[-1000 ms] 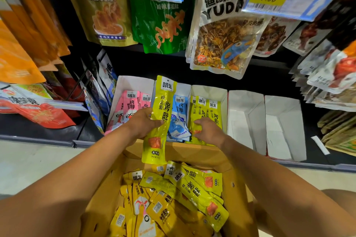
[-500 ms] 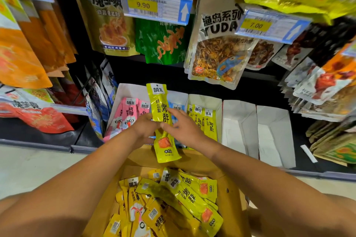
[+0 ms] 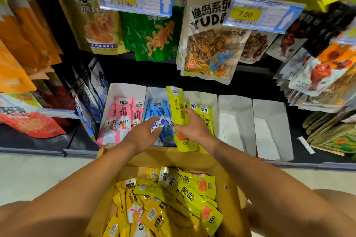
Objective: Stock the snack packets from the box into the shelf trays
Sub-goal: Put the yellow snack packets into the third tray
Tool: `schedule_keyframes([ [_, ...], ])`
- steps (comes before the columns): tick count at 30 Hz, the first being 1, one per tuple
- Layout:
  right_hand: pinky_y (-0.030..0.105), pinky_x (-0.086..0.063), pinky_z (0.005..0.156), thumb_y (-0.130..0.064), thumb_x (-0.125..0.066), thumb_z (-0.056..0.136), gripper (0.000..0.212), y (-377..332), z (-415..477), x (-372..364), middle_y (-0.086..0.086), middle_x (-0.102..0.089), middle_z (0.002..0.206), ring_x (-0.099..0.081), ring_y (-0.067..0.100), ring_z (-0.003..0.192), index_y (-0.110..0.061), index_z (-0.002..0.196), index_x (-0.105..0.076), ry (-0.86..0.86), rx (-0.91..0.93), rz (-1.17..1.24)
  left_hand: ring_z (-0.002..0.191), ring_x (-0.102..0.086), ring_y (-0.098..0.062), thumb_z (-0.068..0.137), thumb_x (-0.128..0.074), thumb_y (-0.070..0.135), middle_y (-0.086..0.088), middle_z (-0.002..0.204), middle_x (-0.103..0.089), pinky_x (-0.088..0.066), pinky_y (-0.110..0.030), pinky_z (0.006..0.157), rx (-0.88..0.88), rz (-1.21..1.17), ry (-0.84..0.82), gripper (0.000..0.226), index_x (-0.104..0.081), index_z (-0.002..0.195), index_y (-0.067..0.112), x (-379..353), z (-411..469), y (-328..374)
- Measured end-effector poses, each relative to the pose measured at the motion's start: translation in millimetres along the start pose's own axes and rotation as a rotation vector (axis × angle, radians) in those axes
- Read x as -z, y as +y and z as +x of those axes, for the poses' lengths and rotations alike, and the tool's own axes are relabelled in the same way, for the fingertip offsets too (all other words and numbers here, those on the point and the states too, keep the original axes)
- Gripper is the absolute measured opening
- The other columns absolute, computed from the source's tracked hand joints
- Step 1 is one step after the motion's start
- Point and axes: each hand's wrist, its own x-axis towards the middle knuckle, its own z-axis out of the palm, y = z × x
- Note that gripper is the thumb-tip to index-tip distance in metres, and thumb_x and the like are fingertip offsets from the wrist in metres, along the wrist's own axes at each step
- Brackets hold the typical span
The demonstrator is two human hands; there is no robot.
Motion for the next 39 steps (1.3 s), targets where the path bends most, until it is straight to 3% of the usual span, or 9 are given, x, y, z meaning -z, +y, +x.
schedule_keyframes([
  [2, 0.033, -0.055, 0.074, -0.057, -0.073, 0.069, 0.084, 21, 10, 13, -0.008, -0.048, 0.129, -0.070, 0.012, 0.076, -0.043, 0.142, -0.035, 0.046, -0.086, -0.084, 0.154, -0.025, -0.026, 0.108, -0.040, 0.048, -0.002, 0.168, -0.029, -0.028, -0.043, 0.122, -0.063, 0.295, -0.026, 0.059, -0.023, 0.162, 0.032, -3, -6, -20],
  [6, 0.040, -0.054, 0.083, -0.060, -0.066, 0.073, 0.080, 61, 26, 28, 0.004, -0.052, 0.130, -0.065, 0.027, 0.102, -0.037, 0.143, -0.036, 0.141, -0.190, -0.385, 0.159, 0.002, -0.026, 0.104, -0.022, 0.064, 0.004, 0.173, 0.004, -0.012, -0.055, 0.126, 0.060, 0.605, -0.248, 0.065, 0.003, 0.161, 0.046, -14, -15, -43],
  [10, 0.040, -0.054, 0.084, -0.060, -0.066, 0.077, 0.074, 82, 39, 18, 0.008, -0.053, 0.123, -0.060, 0.033, 0.108, -0.031, 0.141, -0.041, 0.139, -0.265, -0.473, 0.158, 0.012, -0.028, 0.102, -0.020, 0.070, 0.007, 0.170, 0.018, 0.002, -0.059, 0.126, 0.102, 0.717, -0.365, 0.069, 0.016, 0.157, 0.050, -24, -22, -50],
  [18, 0.040, -0.052, 0.082, -0.041, -0.066, 0.090, 0.048, 100, 56, 4, 0.010, -0.049, 0.126, -0.055, 0.033, 0.112, -0.018, 0.131, -0.054, 0.132, -0.250, -0.555, 0.157, 0.015, -0.026, 0.102, -0.025, 0.069, 0.009, 0.168, 0.021, 0.005, -0.060, 0.125, 0.119, 0.713, -0.383, 0.072, 0.018, 0.157, 0.050, -24, -19, -50],
  [33, 0.045, -0.049, 0.093, -0.049, -0.065, 0.092, 0.061, 105, 28, 18, 0.012, -0.046, 0.136, -0.047, 0.033, 0.124, -0.017, 0.141, -0.047, 0.044, -0.161, -0.510, 0.158, 0.012, -0.025, 0.103, -0.032, 0.065, 0.008, 0.170, 0.017, -0.002, -0.057, 0.127, 0.081, 0.716, -0.362, 0.073, 0.009, 0.160, 0.048, -22, -26, -50],
  [39, 0.048, -0.045, 0.104, -0.046, -0.053, 0.098, 0.057, 93, -9, 22, 0.011, -0.036, 0.154, -0.037, 0.034, 0.137, -0.020, 0.148, -0.043, 0.025, -0.017, -0.529, 0.159, 0.011, -0.024, 0.104, -0.032, 0.063, 0.009, 0.171, 0.015, -0.003, -0.058, 0.126, 0.051, 0.739, -0.346, 0.072, 0.005, 0.162, 0.044, -22, -45, -46],
])
